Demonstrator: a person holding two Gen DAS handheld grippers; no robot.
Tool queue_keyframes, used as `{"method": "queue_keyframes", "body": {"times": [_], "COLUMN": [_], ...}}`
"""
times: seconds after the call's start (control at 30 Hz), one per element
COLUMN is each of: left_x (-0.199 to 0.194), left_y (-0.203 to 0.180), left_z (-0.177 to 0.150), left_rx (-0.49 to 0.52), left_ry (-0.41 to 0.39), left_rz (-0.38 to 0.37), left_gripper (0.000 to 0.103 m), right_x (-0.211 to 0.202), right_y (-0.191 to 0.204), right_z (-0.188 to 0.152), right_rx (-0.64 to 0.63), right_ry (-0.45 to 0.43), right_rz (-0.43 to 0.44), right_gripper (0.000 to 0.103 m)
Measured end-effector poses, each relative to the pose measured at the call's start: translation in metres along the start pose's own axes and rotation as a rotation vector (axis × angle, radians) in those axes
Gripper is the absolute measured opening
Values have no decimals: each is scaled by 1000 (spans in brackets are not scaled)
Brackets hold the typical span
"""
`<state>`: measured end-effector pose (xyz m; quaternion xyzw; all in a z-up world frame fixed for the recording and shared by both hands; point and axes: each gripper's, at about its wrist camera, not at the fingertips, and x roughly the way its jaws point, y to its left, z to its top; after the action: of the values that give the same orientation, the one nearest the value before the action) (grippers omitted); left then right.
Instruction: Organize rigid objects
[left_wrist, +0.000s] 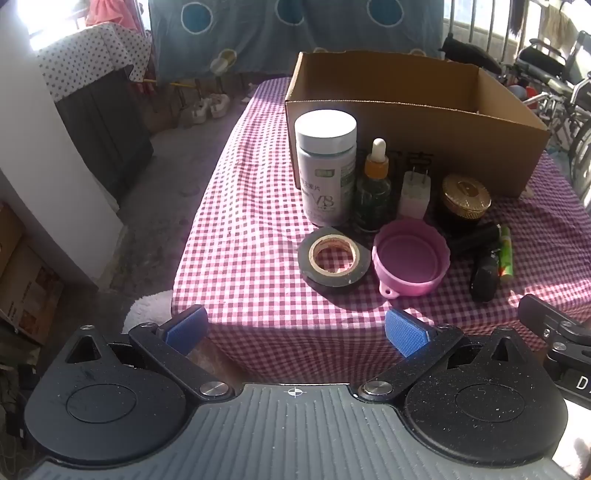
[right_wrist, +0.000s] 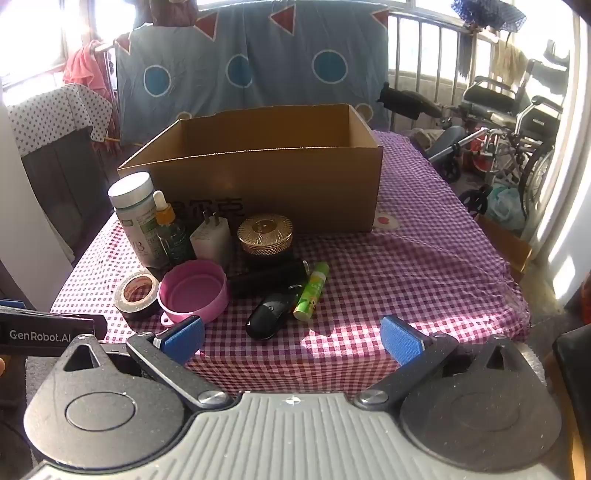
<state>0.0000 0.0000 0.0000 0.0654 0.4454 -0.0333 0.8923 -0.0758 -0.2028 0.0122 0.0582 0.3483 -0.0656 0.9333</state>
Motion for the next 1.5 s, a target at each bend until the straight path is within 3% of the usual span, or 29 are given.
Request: {"method": "queue_keyframes", "body": {"times": [1.5], "left_x": [-3], "left_y": [6], "left_z": [-2], "left_rx": [-11], "left_ry": [1], "left_rz": [6], "left_gripper": [102], "right_x": [-2], "right_y": [4], "right_z": [2], "right_rx": [-3], "right_ry": [9], "right_rz": [9], "right_gripper": [103]}}
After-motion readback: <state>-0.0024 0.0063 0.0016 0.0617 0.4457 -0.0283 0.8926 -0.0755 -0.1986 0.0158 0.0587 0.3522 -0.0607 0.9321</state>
